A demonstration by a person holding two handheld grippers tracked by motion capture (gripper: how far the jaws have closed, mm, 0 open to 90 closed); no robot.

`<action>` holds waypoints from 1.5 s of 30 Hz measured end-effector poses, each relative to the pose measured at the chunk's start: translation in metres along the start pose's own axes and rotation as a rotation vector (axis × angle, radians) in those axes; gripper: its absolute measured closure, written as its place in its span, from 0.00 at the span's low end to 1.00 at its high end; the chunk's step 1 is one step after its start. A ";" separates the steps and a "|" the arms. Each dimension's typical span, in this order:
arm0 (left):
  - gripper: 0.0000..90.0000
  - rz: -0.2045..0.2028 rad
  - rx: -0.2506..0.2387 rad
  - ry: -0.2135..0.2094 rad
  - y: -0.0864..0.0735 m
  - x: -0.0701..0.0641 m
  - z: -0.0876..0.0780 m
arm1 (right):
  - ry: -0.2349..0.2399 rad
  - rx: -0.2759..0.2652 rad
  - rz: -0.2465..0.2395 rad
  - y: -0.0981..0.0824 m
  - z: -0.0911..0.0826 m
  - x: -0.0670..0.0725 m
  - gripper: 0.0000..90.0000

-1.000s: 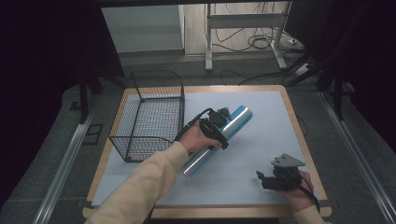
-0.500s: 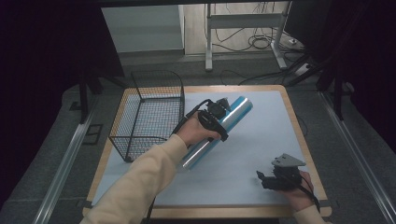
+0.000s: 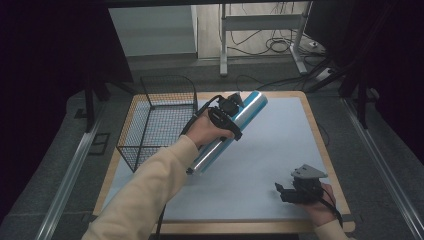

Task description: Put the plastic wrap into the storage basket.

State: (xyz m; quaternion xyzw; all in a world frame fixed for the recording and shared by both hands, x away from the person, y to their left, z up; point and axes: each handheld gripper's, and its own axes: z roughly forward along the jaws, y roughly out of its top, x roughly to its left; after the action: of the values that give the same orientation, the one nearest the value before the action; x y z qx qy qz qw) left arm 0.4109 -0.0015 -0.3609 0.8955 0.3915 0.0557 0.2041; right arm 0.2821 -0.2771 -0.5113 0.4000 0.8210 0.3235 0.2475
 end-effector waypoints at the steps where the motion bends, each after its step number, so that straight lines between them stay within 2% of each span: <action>1: 0.35 0.004 0.002 0.001 0.001 0.001 -0.001 | 0.000 0.000 0.001 0.000 0.000 0.000 0.15; 6: 0.35 -0.010 -0.004 -0.001 0.005 0.004 -0.004 | 0.001 0.000 0.000 0.000 0.000 0.000 0.15; 8: 0.35 -0.004 0.010 0.002 0.009 0.005 -0.005 | 0.001 0.000 0.000 0.000 0.000 0.000 0.15; 14: 0.35 -0.005 0.005 0.009 0.016 0.008 -0.009 | 0.003 0.001 0.002 0.000 0.000 -0.001 0.15; 26: 0.35 -0.004 -0.017 0.004 0.024 0.026 -0.015 | -0.001 0.001 -0.001 0.000 0.003 -0.002 0.16; 32: 0.35 -0.021 -0.023 0.017 0.028 0.037 -0.017 | 0.009 -0.021 -0.002 0.000 0.000 -0.003 0.16; 35: 0.35 -0.011 -0.027 0.033 0.028 0.039 -0.018 | 0.014 -0.022 -0.001 0.001 0.000 -0.003 0.16; 45: 0.35 -0.041 -0.035 0.045 0.031 0.050 -0.022 | 0.010 -0.022 0.000 0.001 0.000 -0.004 0.16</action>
State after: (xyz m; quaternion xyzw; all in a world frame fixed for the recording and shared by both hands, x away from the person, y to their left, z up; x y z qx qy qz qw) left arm 0.4608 0.0230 -0.3308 0.8821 0.4134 0.0783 0.2120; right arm 0.2841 -0.2798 -0.5100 0.3956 0.8187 0.3344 0.2478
